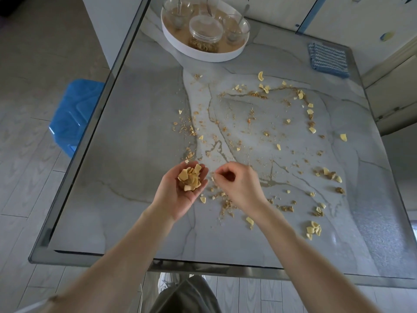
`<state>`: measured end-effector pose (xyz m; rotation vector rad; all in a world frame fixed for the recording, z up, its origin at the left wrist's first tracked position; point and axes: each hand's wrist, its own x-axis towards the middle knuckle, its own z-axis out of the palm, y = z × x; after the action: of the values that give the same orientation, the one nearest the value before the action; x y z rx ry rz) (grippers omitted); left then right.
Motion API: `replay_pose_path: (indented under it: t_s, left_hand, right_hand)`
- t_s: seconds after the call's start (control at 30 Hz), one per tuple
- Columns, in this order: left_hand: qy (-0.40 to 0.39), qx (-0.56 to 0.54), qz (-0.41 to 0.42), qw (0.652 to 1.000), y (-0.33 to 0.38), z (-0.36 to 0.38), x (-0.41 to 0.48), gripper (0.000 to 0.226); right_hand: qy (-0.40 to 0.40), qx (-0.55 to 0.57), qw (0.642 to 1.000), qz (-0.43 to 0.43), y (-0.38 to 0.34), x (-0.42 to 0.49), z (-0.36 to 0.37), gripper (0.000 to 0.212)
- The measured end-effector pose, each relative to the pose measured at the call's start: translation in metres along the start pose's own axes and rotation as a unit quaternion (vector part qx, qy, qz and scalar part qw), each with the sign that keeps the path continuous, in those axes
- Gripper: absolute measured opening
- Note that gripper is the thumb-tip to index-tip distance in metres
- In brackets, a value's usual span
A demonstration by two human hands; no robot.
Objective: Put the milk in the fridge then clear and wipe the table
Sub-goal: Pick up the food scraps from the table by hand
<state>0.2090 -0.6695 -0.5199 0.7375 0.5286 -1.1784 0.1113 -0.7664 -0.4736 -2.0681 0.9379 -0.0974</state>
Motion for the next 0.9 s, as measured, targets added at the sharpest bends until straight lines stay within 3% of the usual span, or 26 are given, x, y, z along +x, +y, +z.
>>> replay_pose_path:
  t_s: [0.13, 0.2, 0.3, 0.4, 0.5, 0.6, 0.8, 0.9]
  left_hand:
    - [-0.012, 0.006, -0.004, 1.0, -0.018, 0.012, 0.0, 0.028]
    - [-0.025, 0.001, -0.02, 0.999, -0.027, 0.017, 0.001, 0.029]
    - [-0.038, -0.017, -0.048, 0.998, -0.035, 0.022, 0.004, 0.029]
    - [-0.044, -0.007, -0.051, 0.998, -0.041, 0.023, 0.007, 0.028]
    - [-0.043, -0.014, -0.058, 0.997, -0.048, 0.025, 0.008, 0.028]
    - [-0.049, -0.01, -0.058, 0.997, -0.053, 0.028, 0.011, 0.029]
    - [-0.044, 0.008, -0.045, 0.998, -0.057, 0.035, 0.016, 0.028]
    - [-0.034, 0.015, -0.043, 0.998, -0.061, 0.038, 0.018, 0.028]
  right_hand:
    - [-0.03, 0.019, 0.998, -0.051, -0.019, -0.007, -0.008, 0.017]
    - [-0.005, 0.021, 0.999, -0.046, -0.013, -0.01, -0.017, 0.018]
    - [0.071, -0.002, 0.997, 0.005, 0.017, -0.02, -0.037, 0.015]
    - [0.036, -0.08, 0.992, 0.086, 0.054, -0.037, -0.044, 0.016]
    - [-0.045, -0.174, 0.979, 0.098, 0.078, -0.055, -0.036, 0.049]
    - [-0.046, -0.221, 0.971, 0.08, 0.083, -0.059, -0.03, 0.068]
    - [-0.053, -0.162, 0.984, 0.06, 0.086, -0.048, -0.03, 0.026]
    - [-0.056, -0.178, 0.982, 0.038, 0.092, -0.041, -0.033, 0.023]
